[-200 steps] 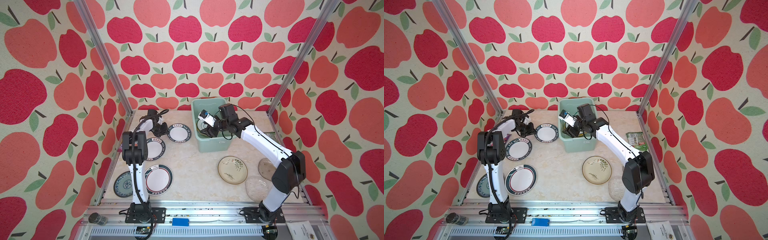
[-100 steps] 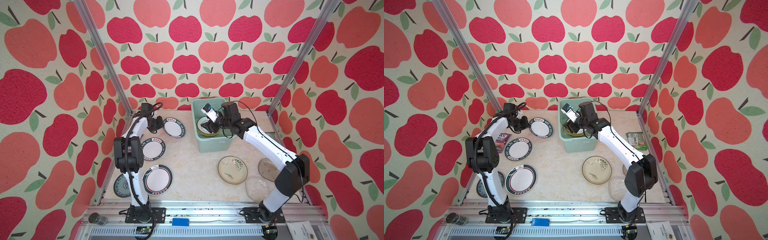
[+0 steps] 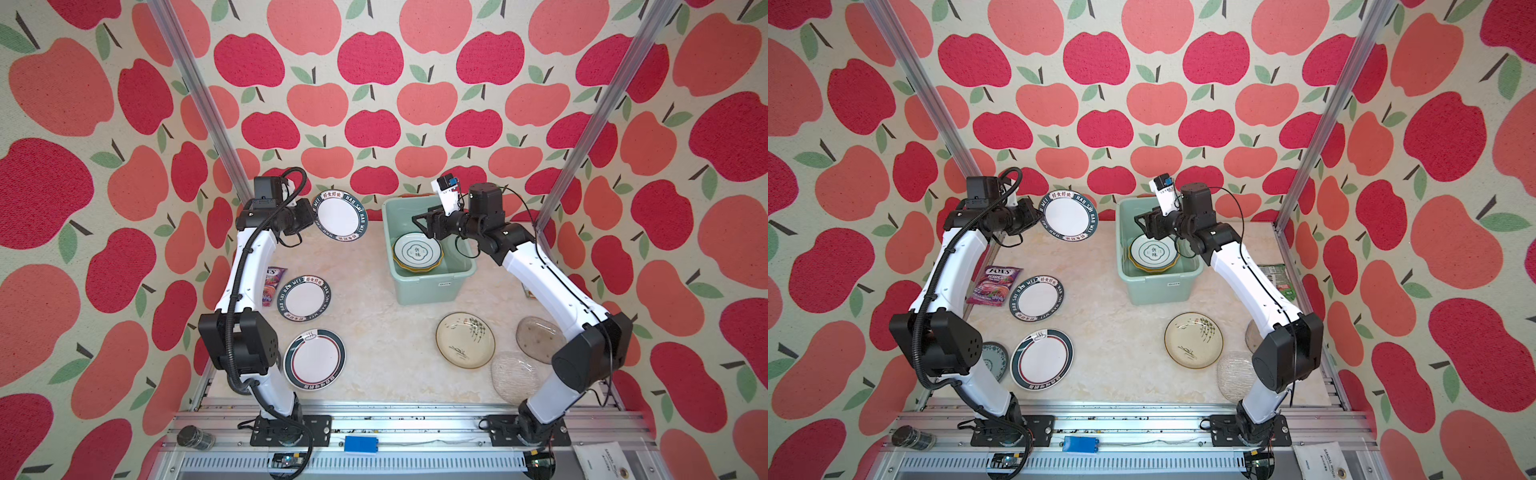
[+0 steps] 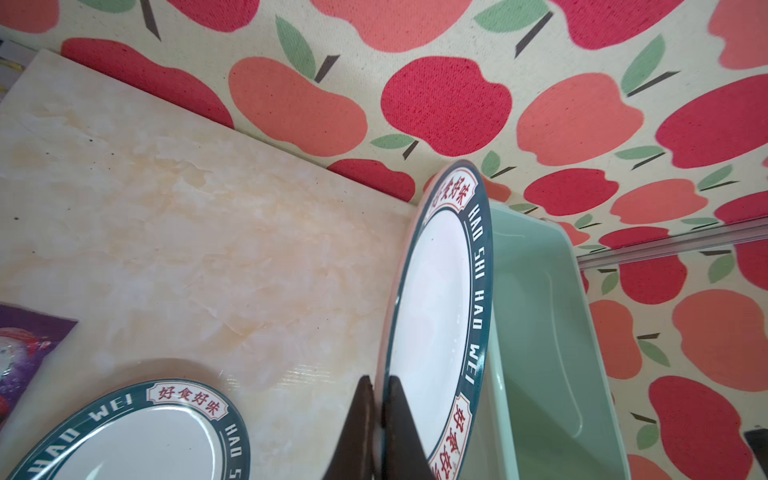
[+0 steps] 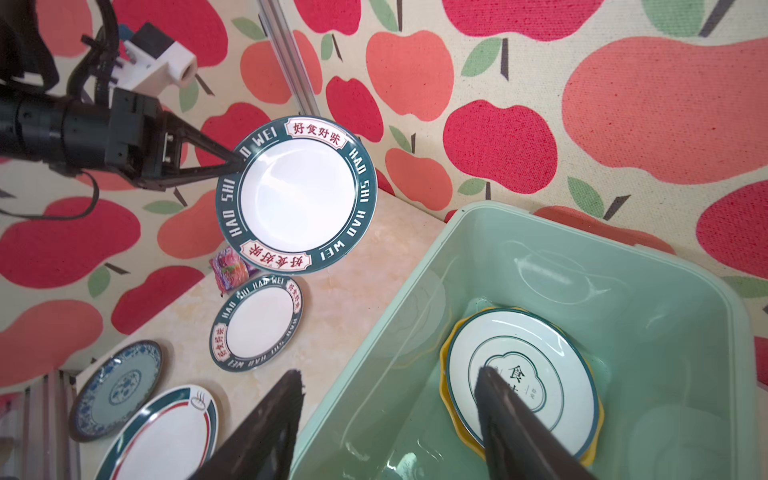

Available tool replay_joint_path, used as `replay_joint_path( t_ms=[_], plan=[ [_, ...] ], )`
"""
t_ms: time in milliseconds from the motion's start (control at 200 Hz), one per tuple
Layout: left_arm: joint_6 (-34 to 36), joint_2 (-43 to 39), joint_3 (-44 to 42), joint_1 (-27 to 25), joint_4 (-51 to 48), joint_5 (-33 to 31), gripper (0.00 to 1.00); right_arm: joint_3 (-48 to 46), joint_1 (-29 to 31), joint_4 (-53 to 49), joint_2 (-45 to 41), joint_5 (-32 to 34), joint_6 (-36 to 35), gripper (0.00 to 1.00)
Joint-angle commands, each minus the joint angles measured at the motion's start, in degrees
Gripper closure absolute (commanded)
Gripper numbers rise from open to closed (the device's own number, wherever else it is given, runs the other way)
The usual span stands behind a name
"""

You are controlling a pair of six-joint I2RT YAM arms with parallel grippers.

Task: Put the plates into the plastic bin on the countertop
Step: 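Lift the green-rimmed plate with the left gripper and carry it toward the bin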

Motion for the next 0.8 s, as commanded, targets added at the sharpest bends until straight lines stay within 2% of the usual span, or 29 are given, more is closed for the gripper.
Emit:
replay_joint_path(
  t_ms=[0,90,195,295,475,620,795],
  plan=[
    [-7.9,-3.1,-1.4,0.0,8.8,5.3,1.00,-2.4,-1.2,9.0,-3.2,0.7,15.6,0.31],
    [-14.7,-4.3,-4.4,-0.7,16.8,6.8,1.00,-5.8,-2.3,16.5,-3.9,2.7,26.8,0.31],
    [-21.2,-4.3,-6.2,-2.0,24.8,7.2,1.00,-6.3,-2.5,20.0,-3.7,5.2,33.1,0.29],
    [-26.3,-3.5,-6.7,-3.2,30.5,7.1,1.00,-7.6,-2.8,24.2,-3.1,5.3,39.6,0.21],
    [-32.5,-1.6,-6.7,-5.0,36.4,6.3,1.00,-11.6,-2.5,33.6,-1.6,6.6,50.2,0.20],
    [-35.0,-0.1,-6.5,-7.0,38.1,5.4,1.00,-13.5,-1.1,39.3,0.2,8.7,55.0,0.19],
    [-37.7,2.0,-5.2,-8.7,39.3,5.6,1.00,-13.0,1.0,43.5,2.5,9.8,54.9,0.19]
  ],
)
